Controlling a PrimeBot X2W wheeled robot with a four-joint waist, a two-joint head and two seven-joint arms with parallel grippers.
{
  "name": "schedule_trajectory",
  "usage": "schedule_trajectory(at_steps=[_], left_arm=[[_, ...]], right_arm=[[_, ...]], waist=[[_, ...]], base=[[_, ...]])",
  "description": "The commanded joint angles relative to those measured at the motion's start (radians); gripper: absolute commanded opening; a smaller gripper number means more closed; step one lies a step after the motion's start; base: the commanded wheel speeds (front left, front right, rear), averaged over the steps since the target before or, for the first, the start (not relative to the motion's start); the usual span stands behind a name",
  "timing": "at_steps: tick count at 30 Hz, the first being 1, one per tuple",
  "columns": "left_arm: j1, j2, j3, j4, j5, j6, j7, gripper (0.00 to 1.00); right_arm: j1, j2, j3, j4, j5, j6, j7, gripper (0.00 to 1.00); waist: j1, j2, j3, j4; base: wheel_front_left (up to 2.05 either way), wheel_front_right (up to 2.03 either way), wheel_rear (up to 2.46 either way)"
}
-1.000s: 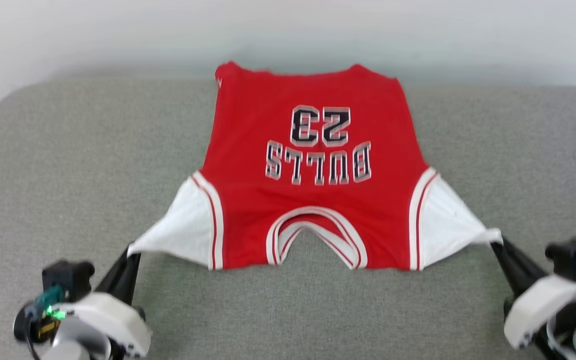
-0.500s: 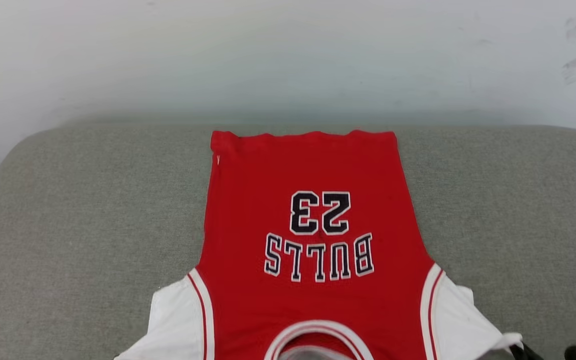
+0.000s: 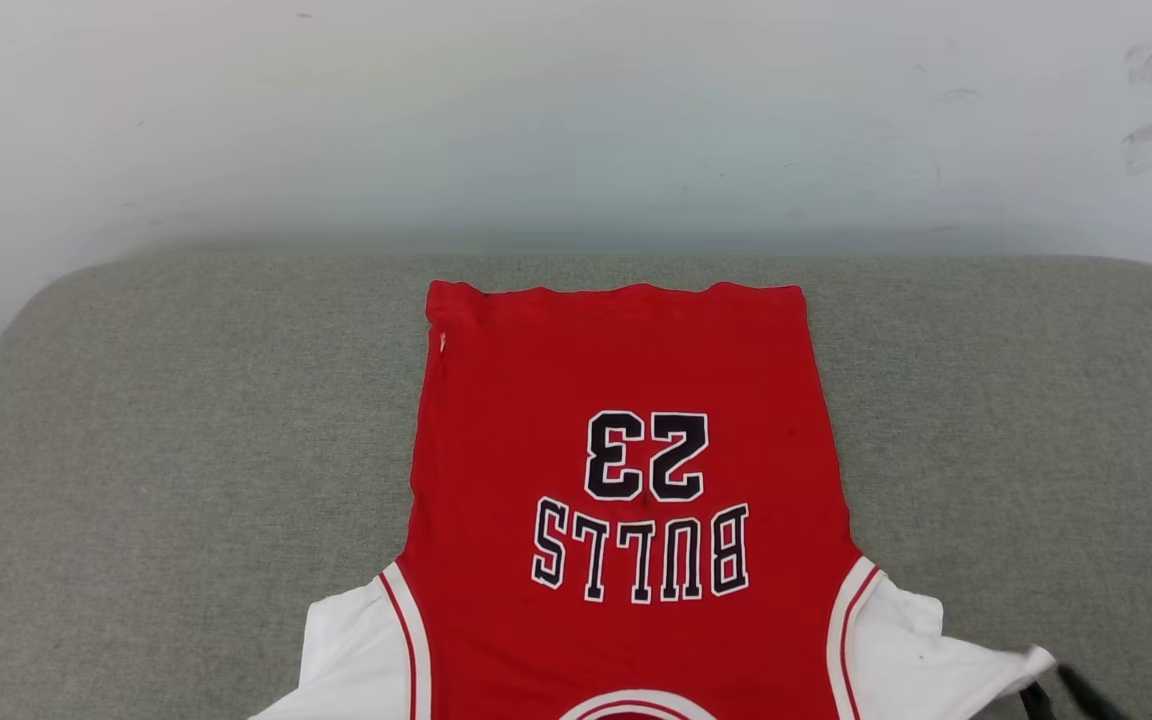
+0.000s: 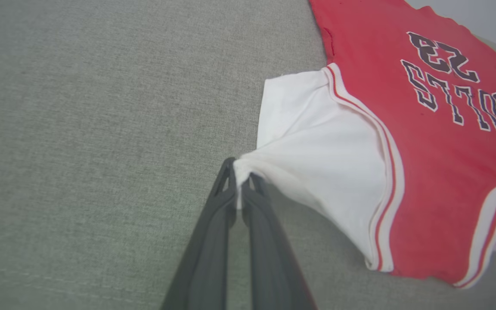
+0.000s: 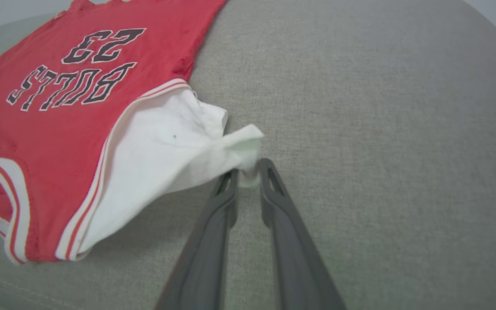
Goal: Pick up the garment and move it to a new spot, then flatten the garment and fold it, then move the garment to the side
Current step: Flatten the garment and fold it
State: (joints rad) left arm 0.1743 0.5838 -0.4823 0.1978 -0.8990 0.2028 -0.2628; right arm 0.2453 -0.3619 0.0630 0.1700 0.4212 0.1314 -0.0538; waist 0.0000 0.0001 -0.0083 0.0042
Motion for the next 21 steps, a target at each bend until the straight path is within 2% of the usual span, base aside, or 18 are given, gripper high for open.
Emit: schedule_trajectory(at_steps=[1,7,12,17,21], left_arm=[[-0.017,-0.008,0.003,-0.005,0.011,-0.003,-0.002,0.00],[-0.026,-0.025,0.013,-0.022,0.027,-0.009,-0.002,0.00],[-0.046,-0.039,0.022,-0.044,0.049,-0.013,-0.003,0.00],[-0.096,-0.049,0.019,-0.062,0.080,-0.026,-0.003,0.00],[-0.153,-0.064,0.026,-0.075,0.107,-0.039,-0.003,0.00]], right_arm=[[-0.028,0.011,-0.013,-0.030,-0.006,-0.002,-0.011,1.00],[-0.100,0.006,-0.058,-0.124,-0.011,-0.001,-0.006,1.00],[-0.242,-0.003,-0.106,-0.213,-0.026,-0.001,0.037,1.00],[-0.445,-0.039,-0.083,-0.218,-0.035,-0.001,0.116,1.00],[-0.628,-0.078,-0.044,-0.175,-0.035,-0.001,0.220,1.00]], waist=[[0.0000,-0.0001,0.000,0.002],[0.0000,-0.0001,0.005,0.013],[0.0000,-0.0001,0.033,0.037],[0.0000,-0.0001,0.102,0.085],[0.0000,-0.0001,0.183,0.128]], base=[[0.00,0.00,0.00],[0.00,0.00,0.00],[0.00,0.00,0.00],[0.00,0.00,0.00],[0.00,0.00,0.00]])
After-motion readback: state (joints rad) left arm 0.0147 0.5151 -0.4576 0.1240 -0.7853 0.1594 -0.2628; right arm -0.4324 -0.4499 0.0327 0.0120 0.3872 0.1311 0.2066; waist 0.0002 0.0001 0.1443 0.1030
